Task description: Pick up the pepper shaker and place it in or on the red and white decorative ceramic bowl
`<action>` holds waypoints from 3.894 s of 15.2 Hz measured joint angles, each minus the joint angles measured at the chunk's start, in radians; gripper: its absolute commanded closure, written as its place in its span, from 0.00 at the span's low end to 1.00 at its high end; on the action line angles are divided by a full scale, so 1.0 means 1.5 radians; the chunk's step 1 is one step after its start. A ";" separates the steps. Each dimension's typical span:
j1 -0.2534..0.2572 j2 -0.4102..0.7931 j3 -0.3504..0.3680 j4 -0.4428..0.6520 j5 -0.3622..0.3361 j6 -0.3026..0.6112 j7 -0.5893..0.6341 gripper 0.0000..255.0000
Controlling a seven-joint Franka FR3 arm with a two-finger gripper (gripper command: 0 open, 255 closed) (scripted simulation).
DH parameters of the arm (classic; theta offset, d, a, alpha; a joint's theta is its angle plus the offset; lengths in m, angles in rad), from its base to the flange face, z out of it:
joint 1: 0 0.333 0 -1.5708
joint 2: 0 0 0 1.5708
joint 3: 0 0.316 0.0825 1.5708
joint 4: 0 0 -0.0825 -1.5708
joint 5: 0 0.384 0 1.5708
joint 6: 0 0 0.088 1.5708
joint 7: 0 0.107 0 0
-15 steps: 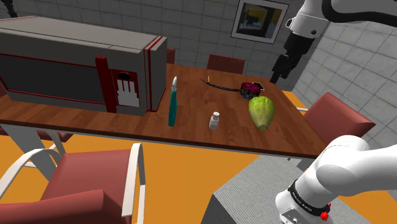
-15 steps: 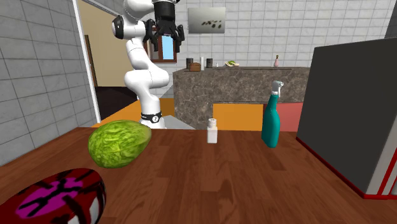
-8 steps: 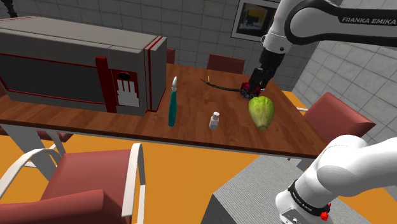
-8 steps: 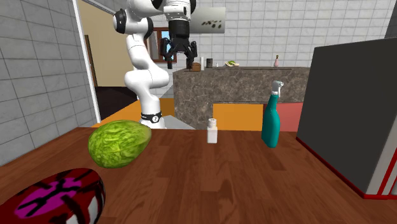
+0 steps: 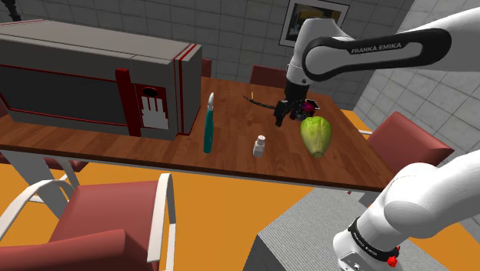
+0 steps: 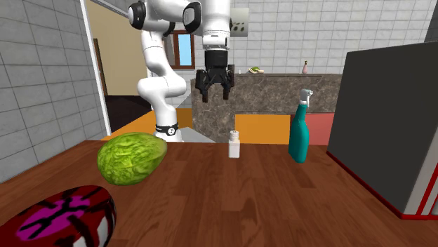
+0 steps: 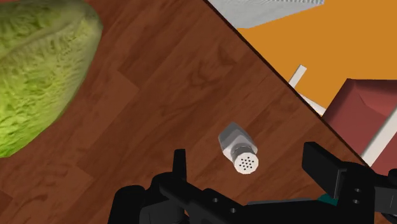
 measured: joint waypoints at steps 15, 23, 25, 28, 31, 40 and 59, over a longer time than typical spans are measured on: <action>0.013 0.219 0.027 0.017 -0.005 0.183 0.037 0.00; 0.013 0.222 0.027 0.015 -0.005 0.189 0.037 1.00; 0.013 0.222 0.027 0.015 -0.005 0.189 0.037 1.00; 0.013 0.222 0.027 0.015 -0.005 0.190 0.037 1.00; 0.013 0.222 0.027 0.015 -0.005 0.189 0.037 1.00; 0.013 0.194 0.026 0.042 -0.002 0.134 0.033 1.00; 0.014 0.136 0.025 0.156 0.003 -0.037 0.028 1.00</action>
